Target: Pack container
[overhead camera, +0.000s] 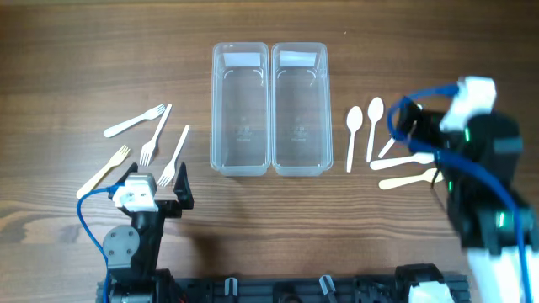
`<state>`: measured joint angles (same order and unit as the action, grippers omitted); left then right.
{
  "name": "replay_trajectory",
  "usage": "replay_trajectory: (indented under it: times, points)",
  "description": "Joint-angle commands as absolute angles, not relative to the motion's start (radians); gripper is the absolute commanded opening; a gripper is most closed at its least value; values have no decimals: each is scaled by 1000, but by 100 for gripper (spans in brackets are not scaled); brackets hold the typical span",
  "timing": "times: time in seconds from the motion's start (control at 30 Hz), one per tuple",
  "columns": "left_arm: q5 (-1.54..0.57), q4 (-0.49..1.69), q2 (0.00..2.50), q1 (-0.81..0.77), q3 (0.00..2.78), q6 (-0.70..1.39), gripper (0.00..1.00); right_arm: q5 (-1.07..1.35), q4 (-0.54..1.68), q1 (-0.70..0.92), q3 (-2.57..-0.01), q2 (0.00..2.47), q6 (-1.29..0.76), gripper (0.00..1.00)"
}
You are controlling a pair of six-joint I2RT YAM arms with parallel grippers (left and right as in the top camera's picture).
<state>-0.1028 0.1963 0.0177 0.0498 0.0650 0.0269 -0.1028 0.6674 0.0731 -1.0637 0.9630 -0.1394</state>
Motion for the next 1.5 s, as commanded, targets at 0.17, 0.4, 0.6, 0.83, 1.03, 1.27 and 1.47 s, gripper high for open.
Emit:
replay_trajectory:
  times: [0.17, 0.4, 0.6, 0.83, 1.03, 1.27, 1.47]
  points:
    - [-104, 194, 9, 51, 59, 8, 100, 110, 786, 71, -1182, 1257, -210, 100]
    - [-104, 194, 9, 51, 59, 8, 100, -286, 939, 67, -1181, 1367, -760, 85]
    - [-104, 194, 9, 51, 59, 8, 100, -391, 1073, 25, -1154, 1402, -1072, 75]
    - [-104, 194, 9, 51, 59, 8, 100, -366, 1034, -27, -989, 1404, -1233, 72]
    - [-104, 194, 9, 51, 59, 8, 100, -275, 891, -60, -820, 1404, -1229, 84]
    - [-104, 194, 9, 51, 59, 8, 100, -275, 816, -59, -766, 1404, -1196, 84]
    - [-104, 194, 9, 51, 59, 8, 100, -260, 762, -60, -730, 1404, -1207, 86]
